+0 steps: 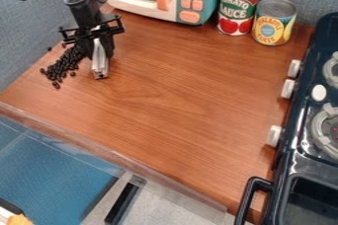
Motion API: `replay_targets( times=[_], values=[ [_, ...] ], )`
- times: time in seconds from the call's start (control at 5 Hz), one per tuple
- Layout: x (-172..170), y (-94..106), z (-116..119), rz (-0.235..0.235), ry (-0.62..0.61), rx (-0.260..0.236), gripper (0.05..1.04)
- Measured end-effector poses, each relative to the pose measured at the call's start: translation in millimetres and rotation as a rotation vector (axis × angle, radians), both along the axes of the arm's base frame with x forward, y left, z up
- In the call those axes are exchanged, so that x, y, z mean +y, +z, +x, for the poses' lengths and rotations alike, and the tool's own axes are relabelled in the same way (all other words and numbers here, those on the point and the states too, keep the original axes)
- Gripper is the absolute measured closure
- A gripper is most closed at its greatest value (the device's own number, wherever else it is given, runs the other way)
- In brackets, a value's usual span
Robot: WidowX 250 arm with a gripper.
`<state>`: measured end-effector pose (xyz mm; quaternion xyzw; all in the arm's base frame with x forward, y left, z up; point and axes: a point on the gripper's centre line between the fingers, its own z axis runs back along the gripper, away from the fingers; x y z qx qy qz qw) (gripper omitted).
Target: Sweep into pile
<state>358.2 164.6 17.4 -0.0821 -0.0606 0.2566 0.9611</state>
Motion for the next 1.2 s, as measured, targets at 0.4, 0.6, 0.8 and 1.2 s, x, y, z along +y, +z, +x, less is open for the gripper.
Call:
replay_targets(
  times=[0.4, 0.6, 0.8, 1.2],
  values=[
    [-2.6, 16.0, -4.7, -0.031, -0.006, -0.034, 0.678],
    [-19.6, 36.3, 4.1, -0.02, -0.065, -0.072, 0.678],
    [-58.4, 35.5, 8.3, 0.03, -0.217, -0.042, 0.678],
    [-138.0, 1.9, -11.2, 0.139, -0.586, 0.077, 0.635]
  ],
)
